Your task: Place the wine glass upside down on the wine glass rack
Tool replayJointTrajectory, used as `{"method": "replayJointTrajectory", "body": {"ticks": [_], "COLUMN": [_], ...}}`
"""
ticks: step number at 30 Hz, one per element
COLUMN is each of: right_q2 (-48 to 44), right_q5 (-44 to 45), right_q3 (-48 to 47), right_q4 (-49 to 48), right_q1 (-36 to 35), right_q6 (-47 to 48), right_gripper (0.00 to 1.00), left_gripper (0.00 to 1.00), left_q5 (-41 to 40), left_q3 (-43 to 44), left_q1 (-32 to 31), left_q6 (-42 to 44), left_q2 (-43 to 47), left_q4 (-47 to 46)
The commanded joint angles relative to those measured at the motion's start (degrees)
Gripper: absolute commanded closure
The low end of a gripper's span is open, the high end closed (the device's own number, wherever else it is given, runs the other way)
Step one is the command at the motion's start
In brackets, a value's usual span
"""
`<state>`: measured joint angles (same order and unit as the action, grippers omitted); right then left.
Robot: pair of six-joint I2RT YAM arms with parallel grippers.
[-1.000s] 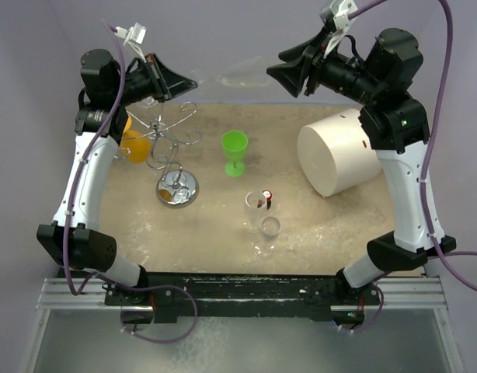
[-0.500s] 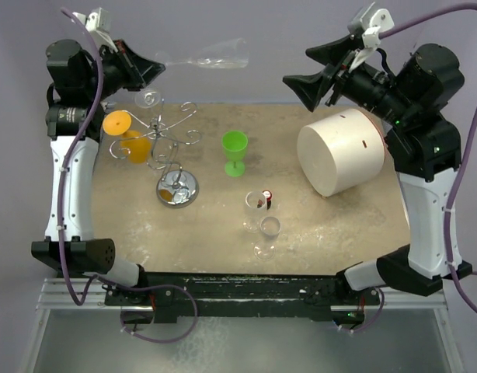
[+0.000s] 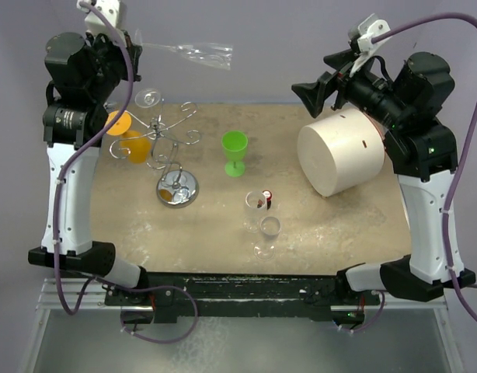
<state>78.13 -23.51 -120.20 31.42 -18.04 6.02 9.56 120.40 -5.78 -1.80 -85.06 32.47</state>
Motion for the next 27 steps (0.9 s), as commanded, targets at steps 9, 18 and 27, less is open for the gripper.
{"method": "replayJointTrajectory", "body": {"ticks": [9,18,27], "right_q2": [-2.2,-2.9,-3.3], "right_q5": [-5.4,-7.7,-10.1], "right_q3": [1.9,3.5,4.5], "right_q4": [-4.0,-5.0,-6.0], "right_q1": [5.5,7.4,9.2], "right_q6": [-2.1,-3.2,-4.8], "right_gripper": [0.02,0.02,0.01], "left_gripper": [1.00,1.00,1.00], "left_q5": [-21.6,-29.1,-31.5], "left_q3": [-1.3,-8.4,-15.2], "left_q1": [-9.9,-16.9,-19.4], "left_q6": [32.9,53.9,62.9], "left_q2": [-3.1,-5.0,-4.1], "left_q4": [-4.6,-7.7,-7.1]}}
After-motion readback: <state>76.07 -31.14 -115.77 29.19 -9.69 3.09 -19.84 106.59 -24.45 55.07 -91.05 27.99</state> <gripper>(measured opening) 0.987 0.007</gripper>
